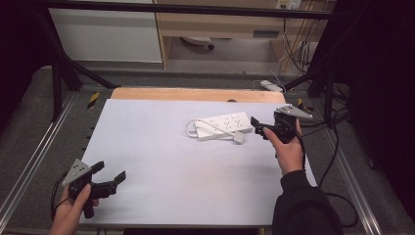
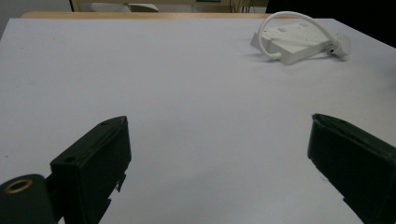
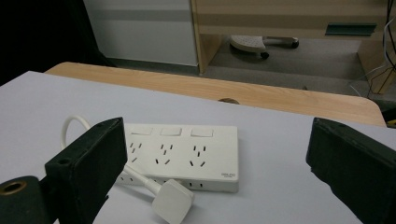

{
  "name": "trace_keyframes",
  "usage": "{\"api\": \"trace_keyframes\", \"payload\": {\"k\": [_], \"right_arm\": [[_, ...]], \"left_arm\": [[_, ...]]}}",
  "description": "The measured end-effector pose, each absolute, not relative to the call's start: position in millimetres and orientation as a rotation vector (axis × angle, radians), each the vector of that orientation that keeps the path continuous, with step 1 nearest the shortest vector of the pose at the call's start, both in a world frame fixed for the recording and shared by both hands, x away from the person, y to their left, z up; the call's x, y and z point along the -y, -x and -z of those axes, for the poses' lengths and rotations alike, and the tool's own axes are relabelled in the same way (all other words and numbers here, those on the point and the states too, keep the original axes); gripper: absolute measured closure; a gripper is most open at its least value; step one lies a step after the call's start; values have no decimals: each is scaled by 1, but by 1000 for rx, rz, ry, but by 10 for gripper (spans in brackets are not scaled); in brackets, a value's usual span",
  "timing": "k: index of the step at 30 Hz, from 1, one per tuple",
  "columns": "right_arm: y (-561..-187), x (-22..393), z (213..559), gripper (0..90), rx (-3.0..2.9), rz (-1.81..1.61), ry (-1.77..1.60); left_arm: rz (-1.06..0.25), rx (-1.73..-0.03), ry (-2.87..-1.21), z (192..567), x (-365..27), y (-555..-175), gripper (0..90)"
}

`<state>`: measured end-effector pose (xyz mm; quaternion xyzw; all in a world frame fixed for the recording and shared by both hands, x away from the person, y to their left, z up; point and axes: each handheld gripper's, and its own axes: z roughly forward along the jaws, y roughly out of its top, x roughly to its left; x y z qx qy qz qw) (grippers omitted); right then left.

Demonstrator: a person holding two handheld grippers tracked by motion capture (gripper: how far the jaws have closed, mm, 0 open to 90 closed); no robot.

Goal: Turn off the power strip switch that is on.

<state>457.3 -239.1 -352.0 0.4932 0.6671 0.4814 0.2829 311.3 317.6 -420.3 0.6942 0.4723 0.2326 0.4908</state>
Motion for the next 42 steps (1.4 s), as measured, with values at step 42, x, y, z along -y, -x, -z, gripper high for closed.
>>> {"api": "trace_keyframes", "payload": {"k": [42], "right_arm": [[-503, 224, 348, 342, -1754, -1277, -1283]], "left_arm": [[-559, -1152, -1697, 422, -318, -312, 62]]}}
